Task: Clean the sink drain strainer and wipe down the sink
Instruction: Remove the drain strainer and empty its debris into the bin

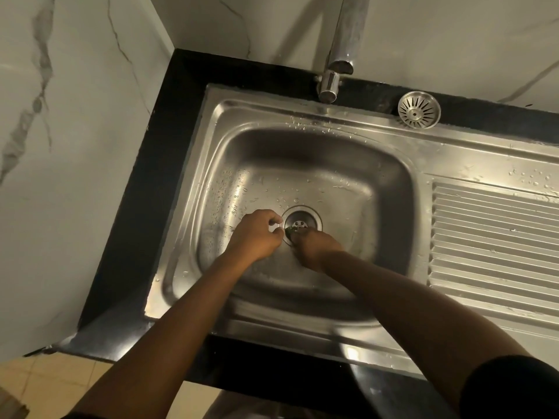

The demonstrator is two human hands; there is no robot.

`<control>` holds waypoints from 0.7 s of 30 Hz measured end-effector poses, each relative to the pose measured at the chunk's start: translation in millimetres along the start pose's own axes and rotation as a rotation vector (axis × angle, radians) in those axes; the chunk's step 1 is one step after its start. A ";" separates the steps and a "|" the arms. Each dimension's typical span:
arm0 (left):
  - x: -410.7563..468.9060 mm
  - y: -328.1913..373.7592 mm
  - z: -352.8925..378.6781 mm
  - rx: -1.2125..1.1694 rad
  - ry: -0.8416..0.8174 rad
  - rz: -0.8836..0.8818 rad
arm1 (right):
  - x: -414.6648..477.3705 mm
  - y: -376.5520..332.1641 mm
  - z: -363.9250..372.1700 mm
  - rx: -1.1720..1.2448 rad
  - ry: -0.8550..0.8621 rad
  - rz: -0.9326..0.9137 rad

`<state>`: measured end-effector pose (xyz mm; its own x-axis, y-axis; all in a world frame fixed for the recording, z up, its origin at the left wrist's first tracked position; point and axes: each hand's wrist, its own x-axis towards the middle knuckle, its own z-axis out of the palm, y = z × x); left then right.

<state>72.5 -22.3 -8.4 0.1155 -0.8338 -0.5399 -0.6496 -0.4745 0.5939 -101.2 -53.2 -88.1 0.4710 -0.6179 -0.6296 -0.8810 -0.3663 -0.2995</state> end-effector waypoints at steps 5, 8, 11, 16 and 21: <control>-3.2 -2.1 -2.4 0.006 -0.001 -0.006 | 1.8 2.2 -3.3 0.129 -0.008 0.027; -5.2 -3.7 -4.5 0.002 0.016 0.001 | 3.9 4.2 -6.4 0.154 0.002 0.039; -8.1 -3.7 -5.9 0.000 0.015 0.007 | 4.6 8.6 -12.4 0.233 0.045 0.046; -10.9 -5.2 -5.2 -0.002 0.000 0.019 | 7.6 11.0 -20.2 0.468 0.255 0.184; -12.9 -6.7 -5.3 -0.005 -0.007 0.020 | 18.5 -7.0 -10.1 0.457 0.279 0.267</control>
<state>79.3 -9.8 -2.2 0.0968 -0.8410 -0.5323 -0.6481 -0.4591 0.6076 -85.9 -69.1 -90.4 0.1704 -0.8296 -0.5317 -0.8717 0.1247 -0.4739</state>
